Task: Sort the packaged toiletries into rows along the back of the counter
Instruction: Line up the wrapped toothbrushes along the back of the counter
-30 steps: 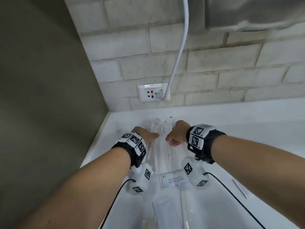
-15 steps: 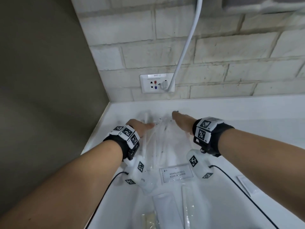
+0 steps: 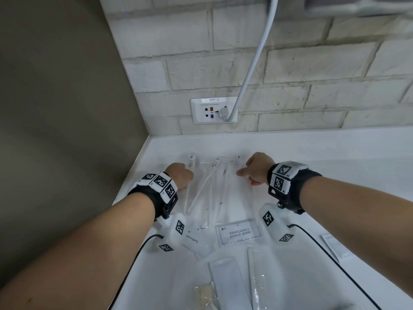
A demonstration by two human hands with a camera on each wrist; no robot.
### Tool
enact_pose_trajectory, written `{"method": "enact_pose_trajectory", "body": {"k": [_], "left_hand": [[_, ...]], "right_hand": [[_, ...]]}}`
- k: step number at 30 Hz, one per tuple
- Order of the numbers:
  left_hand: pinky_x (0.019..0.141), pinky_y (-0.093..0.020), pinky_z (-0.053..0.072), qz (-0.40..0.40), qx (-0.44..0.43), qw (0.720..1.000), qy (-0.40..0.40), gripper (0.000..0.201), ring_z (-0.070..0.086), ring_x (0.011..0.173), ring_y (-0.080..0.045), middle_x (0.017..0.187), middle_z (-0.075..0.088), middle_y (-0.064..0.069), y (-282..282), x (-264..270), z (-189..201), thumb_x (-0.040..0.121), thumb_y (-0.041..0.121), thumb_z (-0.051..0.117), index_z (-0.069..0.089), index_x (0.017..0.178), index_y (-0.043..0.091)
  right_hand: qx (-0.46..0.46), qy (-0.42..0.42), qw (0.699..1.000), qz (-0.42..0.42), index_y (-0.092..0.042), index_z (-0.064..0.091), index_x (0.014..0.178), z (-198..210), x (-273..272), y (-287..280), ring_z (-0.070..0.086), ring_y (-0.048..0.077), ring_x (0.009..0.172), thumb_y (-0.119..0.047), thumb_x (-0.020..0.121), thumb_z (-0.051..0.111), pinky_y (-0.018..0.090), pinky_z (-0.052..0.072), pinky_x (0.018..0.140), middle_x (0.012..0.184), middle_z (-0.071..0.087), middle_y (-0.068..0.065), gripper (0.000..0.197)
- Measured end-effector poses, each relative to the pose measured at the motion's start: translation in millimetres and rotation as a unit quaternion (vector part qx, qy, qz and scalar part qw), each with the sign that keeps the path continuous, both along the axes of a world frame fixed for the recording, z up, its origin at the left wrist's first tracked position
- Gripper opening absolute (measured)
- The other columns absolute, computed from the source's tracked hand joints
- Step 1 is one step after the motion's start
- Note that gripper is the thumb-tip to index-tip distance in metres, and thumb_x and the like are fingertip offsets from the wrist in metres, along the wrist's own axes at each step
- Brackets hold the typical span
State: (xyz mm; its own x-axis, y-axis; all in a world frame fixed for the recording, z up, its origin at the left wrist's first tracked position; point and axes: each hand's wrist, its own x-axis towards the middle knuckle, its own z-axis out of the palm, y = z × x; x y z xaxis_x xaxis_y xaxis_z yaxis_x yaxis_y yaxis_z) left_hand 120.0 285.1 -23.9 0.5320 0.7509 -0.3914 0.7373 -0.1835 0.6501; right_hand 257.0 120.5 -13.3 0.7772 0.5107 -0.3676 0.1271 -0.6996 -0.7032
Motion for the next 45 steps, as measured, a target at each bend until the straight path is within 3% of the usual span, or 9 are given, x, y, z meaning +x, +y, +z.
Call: {"method": "enact_pose_trajectory", "body": {"k": [4,13,20,26,32,35,39,42,45], "left_hand": [[0.099,-0.035,0.050,-0.016,0.050,0.998,0.027,0.064,0.060,0.116,-0.032,0.127,0.062,-0.017,5,-5,-6,0.081,0.012,0.070,0.045,0.140,0.006],[0.088,-0.027,0.052,-0.018,0.098,0.995,0.023,0.035,0.067,0.099,-0.024,0.107,0.071,-0.007,11,-9,-13,0.071,0.023,0.082,0.068,0.102,0.016],[0.084,-0.025,0.048,0.000,0.080,0.997,0.017,0.041,0.065,0.103,-0.025,0.110,0.071,-0.008,6,-16,-14,0.076,0.033,0.079,0.070,0.109,0.010],[0.072,-0.023,0.043,0.001,0.132,0.991,-0.015,0.026,0.062,0.092,-0.024,0.106,0.069,-0.007,0,-21,-2,0.077,0.015,0.073,0.068,0.102,0.010],[0.068,-0.031,0.058,-0.032,0.047,0.998,-0.024,0.033,0.063,0.061,-0.022,0.072,0.071,-0.007,-1,-30,-7,0.065,0.023,0.085,0.069,0.092,0.014],[0.060,-0.032,0.051,-0.039,-0.027,0.997,-0.065,0.025,0.056,0.052,-0.024,0.059,0.064,-0.011,-6,-31,-13,0.073,0.014,0.080,0.073,0.093,0.000],[0.070,-0.025,0.048,-0.055,0.090,0.994,-0.034,0.017,0.065,0.084,-0.023,0.085,0.069,-0.002,0,-30,-6,0.084,0.009,0.063,0.074,0.097,0.011],[0.091,-0.024,0.049,-0.119,0.126,0.982,0.080,0.039,0.062,0.111,-0.020,0.120,0.065,0.000,4,-35,-1,0.082,0.011,0.067,0.067,0.120,0.022],[0.093,-0.022,0.046,-0.155,0.134,0.970,0.132,0.055,0.060,0.116,-0.018,0.128,0.063,0.002,5,-39,1,0.079,0.016,0.072,0.059,0.132,0.027]], "right_hand": [[-0.025,-0.026,0.999,0.000,0.003,0.062,0.109,0,6,0,0.071,0.030,0.088,-0.023,0.084,0.073,0.043,0.059,0.083,0.096,0.069,0.017,0.037],[-0.069,-0.059,0.996,0.016,0.000,0.068,0.111,-11,13,9,0.074,0.026,0.091,-0.035,0.079,0.075,0.039,0.057,0.089,0.099,0.075,0.014,0.049],[-0.102,-0.094,0.989,0.057,-0.002,0.065,0.098,-9,6,8,0.066,0.028,0.099,-0.035,0.073,0.079,0.032,0.055,0.079,0.108,0.066,0.014,0.043],[-0.037,-0.166,0.976,0.135,-0.017,0.051,0.127,3,-26,19,0.052,0.028,0.115,-0.033,0.081,0.070,0.038,0.047,0.096,0.130,0.047,0.010,0.052],[-0.095,-0.191,0.902,0.376,-0.039,0.042,0.141,3,-62,49,0.047,0.027,0.120,-0.006,0.090,0.046,0.040,0.047,0.098,0.136,0.035,0.005,0.060],[-0.165,-0.230,0.866,0.413,-0.040,0.042,0.141,-2,-64,53,0.041,0.027,0.124,-0.002,0.089,0.042,0.044,0.046,0.098,0.136,0.040,0.004,0.064],[-0.170,-0.271,0.846,0.426,-0.029,0.058,0.129,1,-60,48,0.044,0.026,0.124,-0.011,0.096,0.047,0.039,0.044,0.101,0.129,0.046,0.004,0.039],[-0.101,-0.265,0.868,0.408,-0.022,0.067,0.114,3,-58,41,0.051,0.025,0.115,-0.014,0.094,0.054,0.037,0.045,0.098,0.121,0.048,0.004,0.025],[-0.008,-0.259,0.880,0.398,-0.018,0.068,0.103,5,-61,41,0.055,0.023,0.108,-0.013,0.090,0.060,0.036,0.046,0.095,0.113,0.047,0.001,0.016]]}}
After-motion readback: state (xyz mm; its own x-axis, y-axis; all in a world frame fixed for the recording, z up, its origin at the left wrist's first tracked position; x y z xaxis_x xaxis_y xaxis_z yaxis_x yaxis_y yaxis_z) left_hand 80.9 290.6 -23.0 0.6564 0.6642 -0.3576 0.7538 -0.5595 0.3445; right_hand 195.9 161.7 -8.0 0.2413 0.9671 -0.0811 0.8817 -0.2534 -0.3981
